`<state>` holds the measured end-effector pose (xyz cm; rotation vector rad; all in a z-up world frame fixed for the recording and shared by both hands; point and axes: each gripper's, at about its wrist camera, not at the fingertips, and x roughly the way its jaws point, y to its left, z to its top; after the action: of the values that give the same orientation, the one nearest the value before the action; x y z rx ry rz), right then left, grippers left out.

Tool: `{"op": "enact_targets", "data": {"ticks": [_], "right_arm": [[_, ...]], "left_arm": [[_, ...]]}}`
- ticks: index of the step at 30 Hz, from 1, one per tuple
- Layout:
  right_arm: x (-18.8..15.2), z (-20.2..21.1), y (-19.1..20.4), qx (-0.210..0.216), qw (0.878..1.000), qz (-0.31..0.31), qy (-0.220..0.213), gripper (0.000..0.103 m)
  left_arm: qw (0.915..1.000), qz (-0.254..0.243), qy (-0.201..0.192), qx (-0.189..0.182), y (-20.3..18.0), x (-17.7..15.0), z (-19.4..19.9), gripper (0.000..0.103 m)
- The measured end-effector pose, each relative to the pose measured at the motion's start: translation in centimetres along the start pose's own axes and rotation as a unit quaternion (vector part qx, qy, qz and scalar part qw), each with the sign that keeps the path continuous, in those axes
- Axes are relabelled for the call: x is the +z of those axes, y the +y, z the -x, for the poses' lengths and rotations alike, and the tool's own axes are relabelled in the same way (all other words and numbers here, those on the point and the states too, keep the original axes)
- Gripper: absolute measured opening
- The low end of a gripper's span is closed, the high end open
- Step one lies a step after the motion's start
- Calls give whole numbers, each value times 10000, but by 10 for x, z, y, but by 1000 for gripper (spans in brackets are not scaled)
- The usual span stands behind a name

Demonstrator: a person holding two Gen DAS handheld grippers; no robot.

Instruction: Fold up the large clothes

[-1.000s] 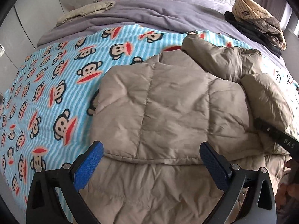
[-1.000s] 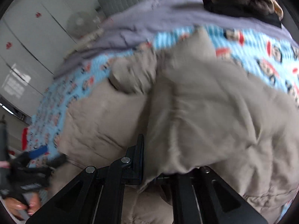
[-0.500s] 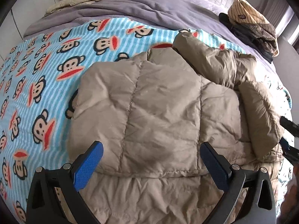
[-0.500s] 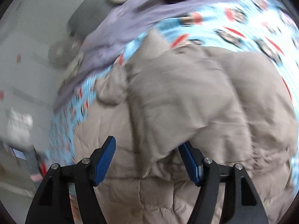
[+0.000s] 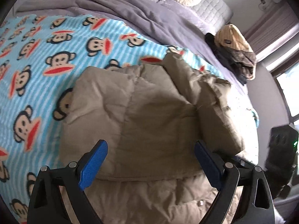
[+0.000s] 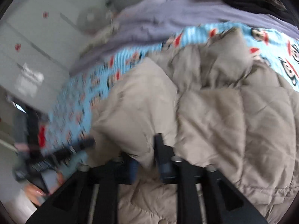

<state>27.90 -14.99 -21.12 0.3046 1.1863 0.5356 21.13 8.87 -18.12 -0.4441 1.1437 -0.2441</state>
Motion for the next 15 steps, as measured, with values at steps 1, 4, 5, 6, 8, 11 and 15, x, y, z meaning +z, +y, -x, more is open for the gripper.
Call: {"op": "enact_targets", "data": {"ticks": [1, 4, 5, 6, 8, 11, 15], "right_arm": [[-4, 3, -5, 77, 9999, -83, 48, 66], [-18, 17, -22, 94, 9993, -350, 124, 66], [-23, 24, -33, 47, 9986, -513, 124, 66], [-29, 32, -46, -11, 9974, -705, 131, 66], [-48, 57, -76, -115, 9938, -1096, 151, 66], [-78, 89, -129, -356, 9800, -1956, 34, 66], [-103, 119, -197, -309, 9475, -3154, -427, 66]], "left_arm": [[10000, -47, 38, -57, -2, 0, -2, 95], [9990, -245, 262, -255, -15, -1, -14, 95], [9984, -299, 359, -331, -20, -2, -19, 95], [9978, -351, 432, -361, -25, -4, -25, 95], [9967, -430, 544, -430, -34, -5, -35, 95], [9939, -512, 726, -659, -48, -5, -51, 95], [9932, -436, 828, -699, -57, -2, -61, 95]]}}
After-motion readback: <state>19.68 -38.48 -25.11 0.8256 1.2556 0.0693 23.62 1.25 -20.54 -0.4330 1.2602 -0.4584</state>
